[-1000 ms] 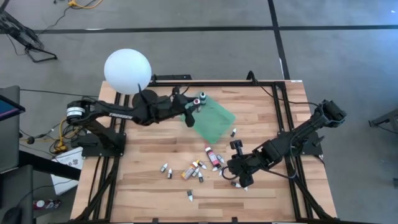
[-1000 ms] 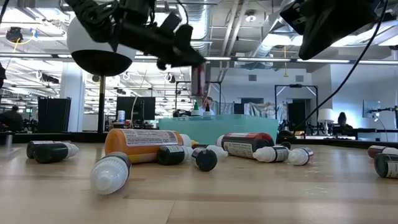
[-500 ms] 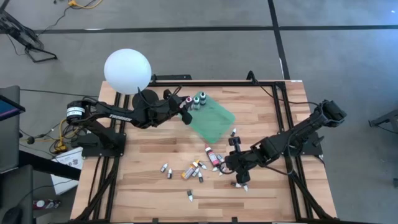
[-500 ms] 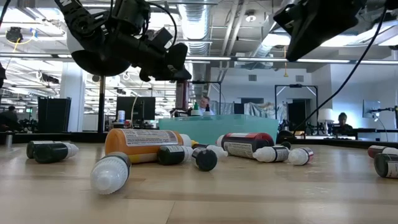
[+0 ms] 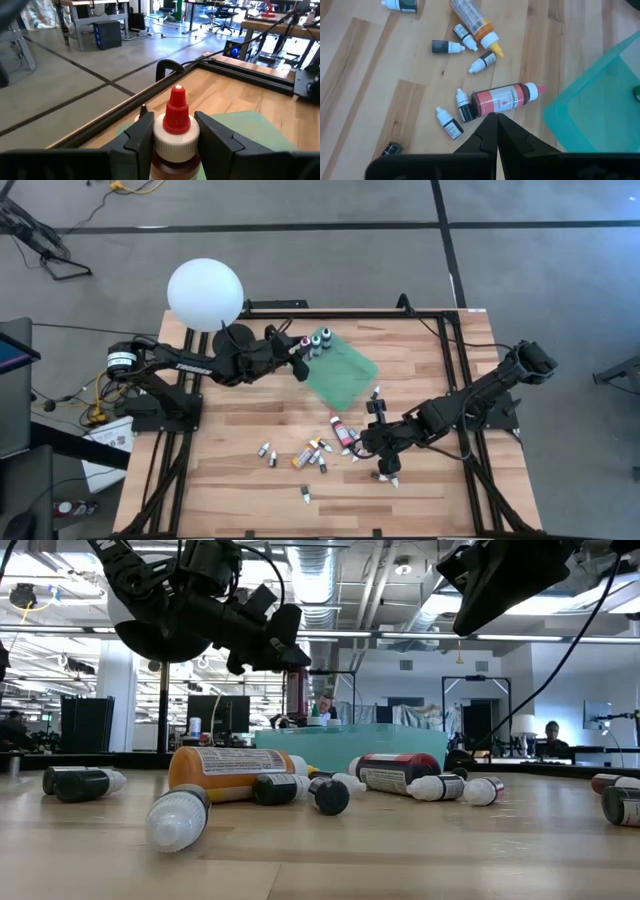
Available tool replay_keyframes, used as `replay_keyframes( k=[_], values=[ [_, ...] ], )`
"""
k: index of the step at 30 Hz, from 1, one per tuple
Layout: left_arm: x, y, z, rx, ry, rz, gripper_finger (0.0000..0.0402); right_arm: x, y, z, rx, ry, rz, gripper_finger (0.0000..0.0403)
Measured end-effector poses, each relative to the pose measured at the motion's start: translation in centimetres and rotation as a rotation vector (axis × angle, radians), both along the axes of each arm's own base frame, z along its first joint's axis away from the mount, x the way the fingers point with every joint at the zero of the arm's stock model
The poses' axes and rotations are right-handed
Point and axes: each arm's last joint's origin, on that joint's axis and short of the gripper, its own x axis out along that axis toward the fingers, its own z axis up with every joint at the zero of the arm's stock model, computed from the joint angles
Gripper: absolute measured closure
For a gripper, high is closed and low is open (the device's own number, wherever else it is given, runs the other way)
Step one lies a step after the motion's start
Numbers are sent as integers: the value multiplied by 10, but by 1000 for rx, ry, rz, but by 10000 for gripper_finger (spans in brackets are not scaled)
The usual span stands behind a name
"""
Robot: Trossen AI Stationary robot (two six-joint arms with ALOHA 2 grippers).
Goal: Pick & Place food coloring
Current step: Put the large red food coloring bottle into the green bin
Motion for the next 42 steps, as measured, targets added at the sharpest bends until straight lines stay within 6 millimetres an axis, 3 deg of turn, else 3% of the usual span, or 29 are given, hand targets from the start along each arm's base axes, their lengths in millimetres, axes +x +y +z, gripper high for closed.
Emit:
replay_keyframes(
  k=[10, 22, 29, 42],
  values=[
    [1, -2, -3, -89, -29, -68, 282, 0, 0, 0, 0, 0, 0, 403],
    [6, -1, -24, -37, 8, 251, 282, -3, -1, -10, -5, 11, -1, 403],
    [14, 0, -41, -40, 20, 250, 282, -4, -5, -21, -7, 16, -8, 403],
    [28, 3, -65, -43, 20, 255, 282, -3, -5, -20, -1, 4, -11, 403]
  ],
)
